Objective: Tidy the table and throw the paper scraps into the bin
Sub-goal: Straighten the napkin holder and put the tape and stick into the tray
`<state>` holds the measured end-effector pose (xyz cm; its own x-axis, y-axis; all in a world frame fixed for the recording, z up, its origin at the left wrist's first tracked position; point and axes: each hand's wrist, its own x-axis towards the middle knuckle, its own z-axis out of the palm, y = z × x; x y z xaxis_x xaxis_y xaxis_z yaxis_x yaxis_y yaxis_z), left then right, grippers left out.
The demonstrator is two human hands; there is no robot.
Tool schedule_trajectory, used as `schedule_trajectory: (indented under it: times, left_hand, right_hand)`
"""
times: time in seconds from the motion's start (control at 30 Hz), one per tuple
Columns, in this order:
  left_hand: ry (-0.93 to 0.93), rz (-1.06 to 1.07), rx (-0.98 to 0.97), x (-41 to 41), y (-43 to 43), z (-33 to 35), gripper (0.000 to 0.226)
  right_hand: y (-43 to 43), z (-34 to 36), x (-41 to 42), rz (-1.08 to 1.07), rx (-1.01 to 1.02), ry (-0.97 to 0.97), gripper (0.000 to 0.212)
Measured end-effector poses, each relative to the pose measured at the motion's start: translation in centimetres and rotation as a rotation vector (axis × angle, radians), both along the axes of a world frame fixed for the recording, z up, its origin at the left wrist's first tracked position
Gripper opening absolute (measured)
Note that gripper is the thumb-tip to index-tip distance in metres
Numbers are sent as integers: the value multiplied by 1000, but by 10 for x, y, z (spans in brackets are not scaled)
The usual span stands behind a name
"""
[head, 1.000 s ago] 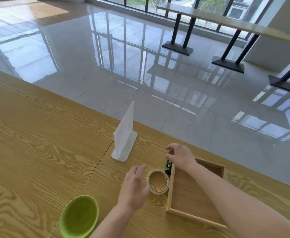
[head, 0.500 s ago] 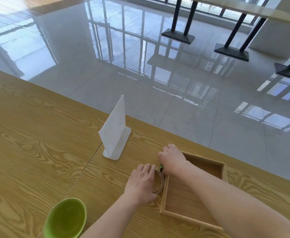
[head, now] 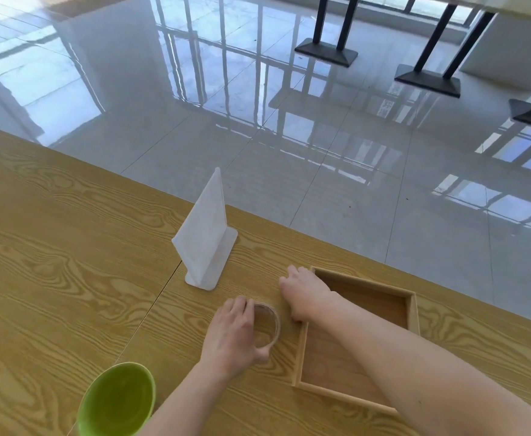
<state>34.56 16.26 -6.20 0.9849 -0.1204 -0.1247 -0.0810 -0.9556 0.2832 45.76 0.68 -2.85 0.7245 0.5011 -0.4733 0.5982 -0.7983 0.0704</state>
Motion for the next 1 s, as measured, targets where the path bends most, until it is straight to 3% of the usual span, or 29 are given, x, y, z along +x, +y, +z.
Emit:
schedule_trajectory:
  times: [0.2,0.63,1.0]
  left_hand:
    - [13,133,-40,-9,18,16,97]
    - [-30,119,-125,-15,-7,43,103]
    - [-22,128,-184,-17,-42,44,106]
  right_hand:
    - [-3,4,-6,113,74,-67,41]
    - [-62,31,-34,-265,456,-107,43]
    - [-92,3,-43,-389,380,-15,49]
